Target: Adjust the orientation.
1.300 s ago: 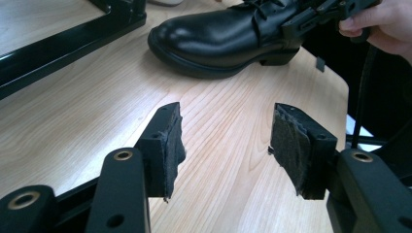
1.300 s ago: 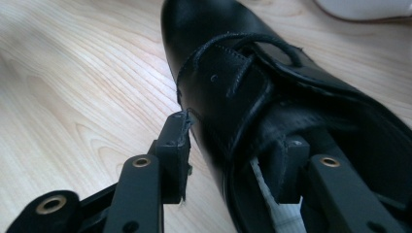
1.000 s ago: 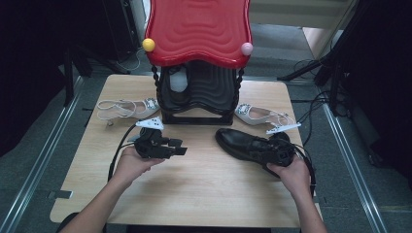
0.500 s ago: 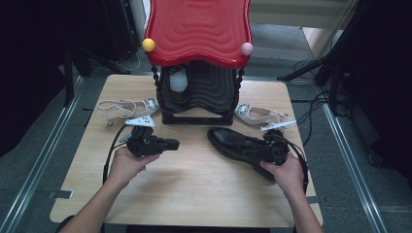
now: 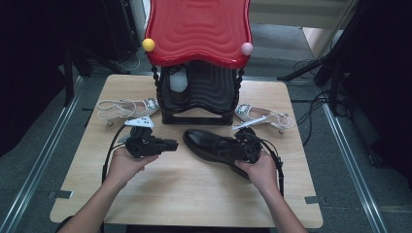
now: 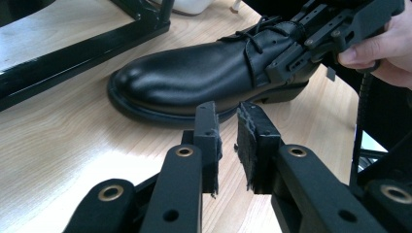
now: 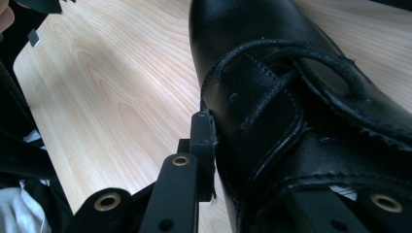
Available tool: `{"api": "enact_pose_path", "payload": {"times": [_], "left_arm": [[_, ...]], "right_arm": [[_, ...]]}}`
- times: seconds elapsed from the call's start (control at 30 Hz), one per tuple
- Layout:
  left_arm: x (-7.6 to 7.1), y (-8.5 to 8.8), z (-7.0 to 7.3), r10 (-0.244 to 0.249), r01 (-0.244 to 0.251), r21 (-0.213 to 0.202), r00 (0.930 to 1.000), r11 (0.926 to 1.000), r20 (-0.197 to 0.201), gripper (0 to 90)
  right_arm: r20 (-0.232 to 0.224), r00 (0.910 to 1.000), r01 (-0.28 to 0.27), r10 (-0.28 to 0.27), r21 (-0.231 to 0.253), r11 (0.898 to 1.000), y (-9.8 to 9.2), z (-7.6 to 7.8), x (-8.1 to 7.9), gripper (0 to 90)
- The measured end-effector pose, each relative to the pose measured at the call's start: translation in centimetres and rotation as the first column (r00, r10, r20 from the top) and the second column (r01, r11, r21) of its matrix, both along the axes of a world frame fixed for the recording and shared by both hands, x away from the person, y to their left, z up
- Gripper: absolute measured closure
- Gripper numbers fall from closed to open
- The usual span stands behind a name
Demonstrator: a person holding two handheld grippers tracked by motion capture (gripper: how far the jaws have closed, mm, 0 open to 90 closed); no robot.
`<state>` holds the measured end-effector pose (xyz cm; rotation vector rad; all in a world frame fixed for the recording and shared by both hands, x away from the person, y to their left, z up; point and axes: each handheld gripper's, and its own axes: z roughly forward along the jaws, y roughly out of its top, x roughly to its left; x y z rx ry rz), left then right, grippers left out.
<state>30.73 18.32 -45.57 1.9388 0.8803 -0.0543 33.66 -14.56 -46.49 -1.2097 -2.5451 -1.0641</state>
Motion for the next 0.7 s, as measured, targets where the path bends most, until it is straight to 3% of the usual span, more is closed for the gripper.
{"api": "enact_pose_path", "payload": {"times": [0.2,0.37,0.6,0.7], "left_arm": [[0.1,0.1,-0.2,0.01,-0.01,0.004,0.9999,0.9999,0.013,79.2],[0.2,0.0,-0.3,0.016,-0.016,0.014,0.9998,0.9998,0.009,78.5],[0.2,-0.1,-0.7,0.023,-0.023,0.022,0.9996,0.9995,0.019,77.1],[0.2,-0.2,-0.6,0.027,-0.027,0.013,0.9996,0.9996,-0.001,76.8]], "right_arm": [[-0.015,0.9998,0.012,-0.012,0.023,1.0,2.1,-0.2,0.2,80.3],[-0.034,0.9994,-0.003,0.003,0.0,1.0,3.5,-1.0,0.0,80.3],[-0.02,0.9998,-0.003,0.003,0.004,1.0,3.3,-1.1,-0.2,75.0],[-0.024,0.9997,-0.003,0.004,0.03,1.0,2.4,-0.7,-0.3,70.6]]}}
